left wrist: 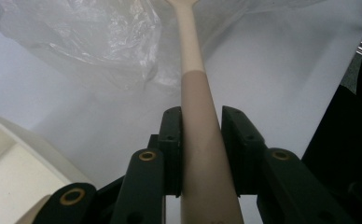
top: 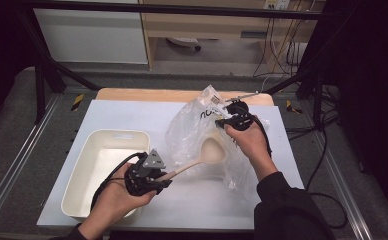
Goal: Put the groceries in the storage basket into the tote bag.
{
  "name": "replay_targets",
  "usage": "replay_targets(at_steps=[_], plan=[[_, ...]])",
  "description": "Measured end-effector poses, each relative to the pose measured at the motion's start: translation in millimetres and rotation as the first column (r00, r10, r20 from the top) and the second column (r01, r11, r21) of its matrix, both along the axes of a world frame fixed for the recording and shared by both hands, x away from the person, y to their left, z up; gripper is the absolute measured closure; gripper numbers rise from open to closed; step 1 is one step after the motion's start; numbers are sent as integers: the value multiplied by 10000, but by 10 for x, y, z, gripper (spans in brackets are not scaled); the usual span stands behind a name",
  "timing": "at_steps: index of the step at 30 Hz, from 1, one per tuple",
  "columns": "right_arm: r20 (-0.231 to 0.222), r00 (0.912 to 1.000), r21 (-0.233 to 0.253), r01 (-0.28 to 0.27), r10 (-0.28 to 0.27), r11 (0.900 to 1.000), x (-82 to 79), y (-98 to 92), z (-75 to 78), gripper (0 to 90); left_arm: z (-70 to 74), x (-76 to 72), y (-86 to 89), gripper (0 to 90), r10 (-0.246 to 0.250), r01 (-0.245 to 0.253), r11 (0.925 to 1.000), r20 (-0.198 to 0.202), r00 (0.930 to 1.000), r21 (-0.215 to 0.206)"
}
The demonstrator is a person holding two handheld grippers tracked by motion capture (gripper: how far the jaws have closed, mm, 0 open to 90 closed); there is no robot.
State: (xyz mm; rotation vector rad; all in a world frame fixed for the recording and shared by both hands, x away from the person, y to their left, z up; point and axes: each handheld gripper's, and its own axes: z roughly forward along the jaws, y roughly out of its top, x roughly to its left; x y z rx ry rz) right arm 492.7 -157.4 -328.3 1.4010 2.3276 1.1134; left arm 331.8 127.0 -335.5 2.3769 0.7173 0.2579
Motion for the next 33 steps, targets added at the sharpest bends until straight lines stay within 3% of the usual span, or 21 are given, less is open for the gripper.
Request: replay_targets(at_steps=[13,24,33], plan=[[11,10000,55,-11,11,10000,-47,-28,13,900,-79,169,-248,694,32,-33,10000,-75,10000,-68],[27,10000,33,-45,45,10000,-99,-61,38,900,-112,284,-240,693,461,-465,9987,206,9987,216],[30,9997,17,-247,247,9997,-168,-17,18,900,-136,389,-376,694,368,-372,9992,313,9988,142]])
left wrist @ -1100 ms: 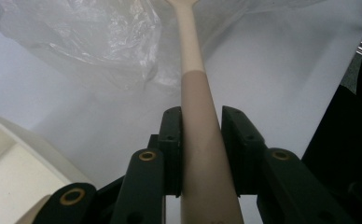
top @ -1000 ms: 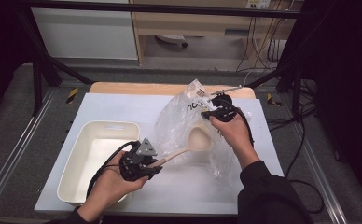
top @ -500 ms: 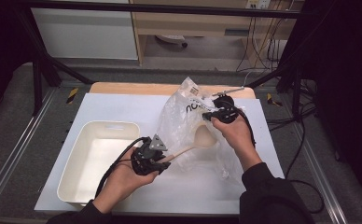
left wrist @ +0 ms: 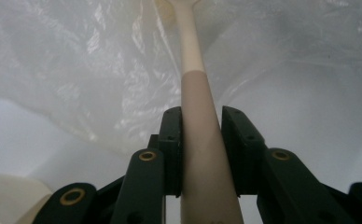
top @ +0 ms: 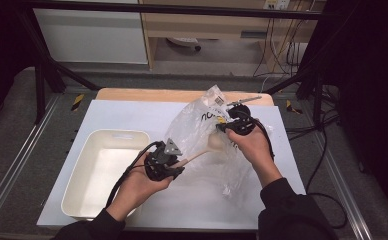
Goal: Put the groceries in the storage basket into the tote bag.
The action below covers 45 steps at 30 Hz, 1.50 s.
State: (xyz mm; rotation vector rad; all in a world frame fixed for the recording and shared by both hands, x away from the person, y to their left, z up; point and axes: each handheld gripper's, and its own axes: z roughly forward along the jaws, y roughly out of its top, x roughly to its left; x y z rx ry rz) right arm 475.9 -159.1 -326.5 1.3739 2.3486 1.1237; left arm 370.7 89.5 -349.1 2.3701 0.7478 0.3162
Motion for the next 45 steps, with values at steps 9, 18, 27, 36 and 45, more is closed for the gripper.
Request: replay_targets(at_steps=[9,18,27,36,45], plan=[[-17,9999,-3,-171,171,9999,-58,42,-58,900,-49,109,-205,694,19,-19,10000,-8,10000,12],[-28,9994,62,-357,357,9993,-114,87,-63,900,-133,200,-342,694,96,-96,10000,36,9999,-22],[-125,9982,70,-585,586,9983,-136,170,-133,900,-228,246,-492,695,158,-159,9991,-18,9999,-395],[-190,9965,83,-809,811,9967,-163,241,-195,900,-319,236,-623,696,149,-141,9980,127,9998,-612],[-268,9950,350,-953,962,9948,-188,225,-271,900,-393,225,-703,696,227,-177,9945,473,9986,-1035]])
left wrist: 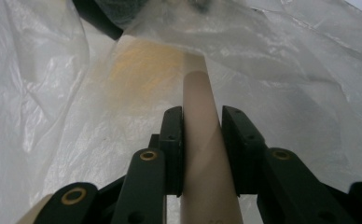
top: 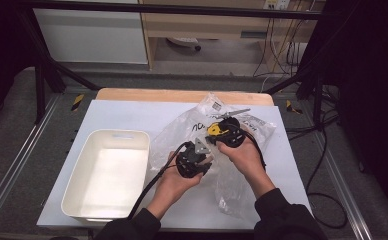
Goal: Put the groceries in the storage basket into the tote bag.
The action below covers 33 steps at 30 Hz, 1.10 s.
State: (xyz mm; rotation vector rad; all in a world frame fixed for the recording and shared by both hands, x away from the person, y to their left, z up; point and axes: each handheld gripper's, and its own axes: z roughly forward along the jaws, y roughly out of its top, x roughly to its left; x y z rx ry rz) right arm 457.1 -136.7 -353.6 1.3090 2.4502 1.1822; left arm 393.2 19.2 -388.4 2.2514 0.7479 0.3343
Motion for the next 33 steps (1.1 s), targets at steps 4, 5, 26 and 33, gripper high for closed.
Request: replay_targets(at_steps=[4,5,26,33], plan=[[-60,10000,92,-20,21,10000,-20,-18,-40,900,-30,18,-19,696,21,-21,10000,-21,10000,-96],[-79,10000,120,-7,8,9999,-27,-24,-48,900,-38,25,-21,697,16,-16,10000,-12,10000,-88],[-120,9999,497,-37,43,9988,-181,-131,-159,900,-245,190,-98,698,20,-18,9986,27,10000,-535],[-211,9998,566,29,-17,9984,-225,-180,-204,900,-293,231,-146,698,-108,116,9983,133,9999,-576]])
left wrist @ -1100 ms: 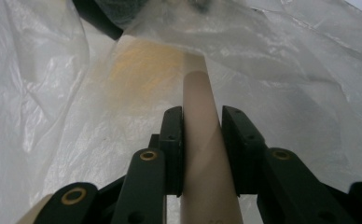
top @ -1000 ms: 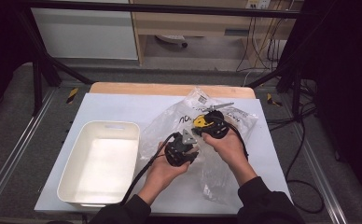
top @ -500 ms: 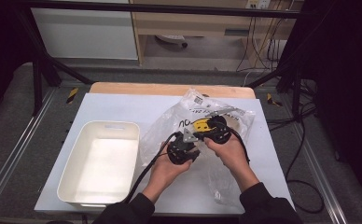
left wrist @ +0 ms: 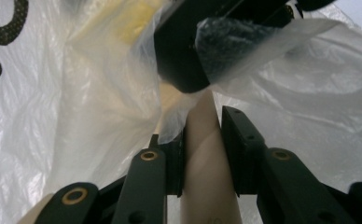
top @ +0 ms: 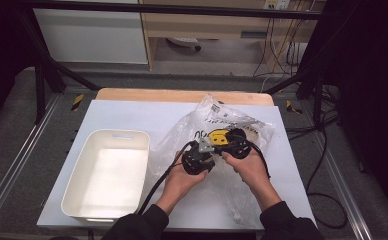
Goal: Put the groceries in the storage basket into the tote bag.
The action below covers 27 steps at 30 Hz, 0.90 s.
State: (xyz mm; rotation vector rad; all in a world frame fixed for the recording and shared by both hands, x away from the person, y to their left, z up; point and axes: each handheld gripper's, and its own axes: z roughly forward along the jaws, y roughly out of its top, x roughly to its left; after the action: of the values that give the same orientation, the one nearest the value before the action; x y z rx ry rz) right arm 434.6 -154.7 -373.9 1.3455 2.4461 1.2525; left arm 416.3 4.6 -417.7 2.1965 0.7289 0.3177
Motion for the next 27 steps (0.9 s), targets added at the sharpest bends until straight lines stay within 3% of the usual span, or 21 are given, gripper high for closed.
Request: replay_targets(at_steps=[10,27], plan=[[-80,10000,-75,29,-29,10000,15,-2,-47,900,-39,2,-53,701,-114,110,9994,-101,9999,-334],[-217,9998,-169,44,-47,9998,33,5,-119,900,-112,-30,-90,706,20,-13,9981,108,9999,-620]])
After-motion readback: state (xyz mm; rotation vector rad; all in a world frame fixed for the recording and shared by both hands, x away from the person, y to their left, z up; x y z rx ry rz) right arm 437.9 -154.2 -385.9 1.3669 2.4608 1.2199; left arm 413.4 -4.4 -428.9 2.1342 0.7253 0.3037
